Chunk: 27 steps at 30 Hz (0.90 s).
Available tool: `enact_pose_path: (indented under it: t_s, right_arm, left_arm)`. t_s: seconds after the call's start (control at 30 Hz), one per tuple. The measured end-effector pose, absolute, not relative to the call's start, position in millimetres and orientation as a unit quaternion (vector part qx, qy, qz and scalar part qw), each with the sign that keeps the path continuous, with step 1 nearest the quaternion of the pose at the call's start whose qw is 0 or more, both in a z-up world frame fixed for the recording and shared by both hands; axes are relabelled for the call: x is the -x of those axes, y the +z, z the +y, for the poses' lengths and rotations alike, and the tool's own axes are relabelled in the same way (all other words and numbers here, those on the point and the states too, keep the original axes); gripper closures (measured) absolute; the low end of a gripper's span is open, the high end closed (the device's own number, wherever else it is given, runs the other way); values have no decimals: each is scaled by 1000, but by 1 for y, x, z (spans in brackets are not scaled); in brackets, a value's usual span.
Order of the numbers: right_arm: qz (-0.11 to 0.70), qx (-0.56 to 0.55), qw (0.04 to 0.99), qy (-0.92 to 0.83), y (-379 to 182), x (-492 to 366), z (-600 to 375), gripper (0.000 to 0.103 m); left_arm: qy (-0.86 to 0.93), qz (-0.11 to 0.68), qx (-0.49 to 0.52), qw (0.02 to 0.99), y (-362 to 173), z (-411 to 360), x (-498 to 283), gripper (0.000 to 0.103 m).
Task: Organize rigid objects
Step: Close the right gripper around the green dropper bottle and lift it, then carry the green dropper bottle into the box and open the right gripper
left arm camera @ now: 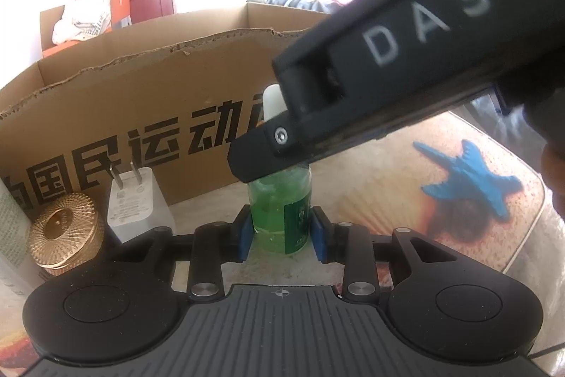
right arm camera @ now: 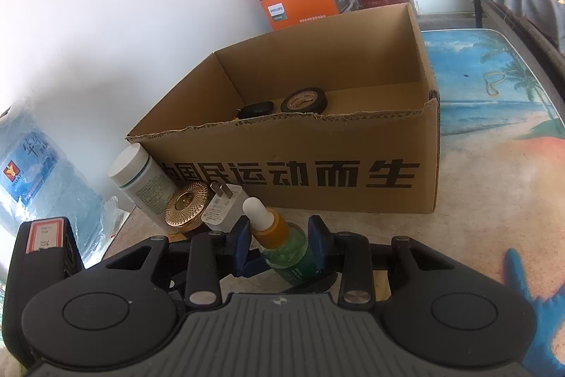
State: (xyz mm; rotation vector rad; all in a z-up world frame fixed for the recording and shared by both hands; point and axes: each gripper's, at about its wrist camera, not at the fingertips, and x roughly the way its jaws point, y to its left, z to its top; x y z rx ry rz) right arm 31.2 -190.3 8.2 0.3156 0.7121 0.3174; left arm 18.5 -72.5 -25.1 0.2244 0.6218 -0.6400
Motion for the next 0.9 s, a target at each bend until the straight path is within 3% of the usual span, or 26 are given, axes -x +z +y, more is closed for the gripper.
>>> enact_pose_path:
  t_s: [0.9]
  right_arm:
    - [320,-147,923,153,26,-20,-196,73]
  left_arm:
    - [-310,306,-97,895,-12,-76,-18,72]
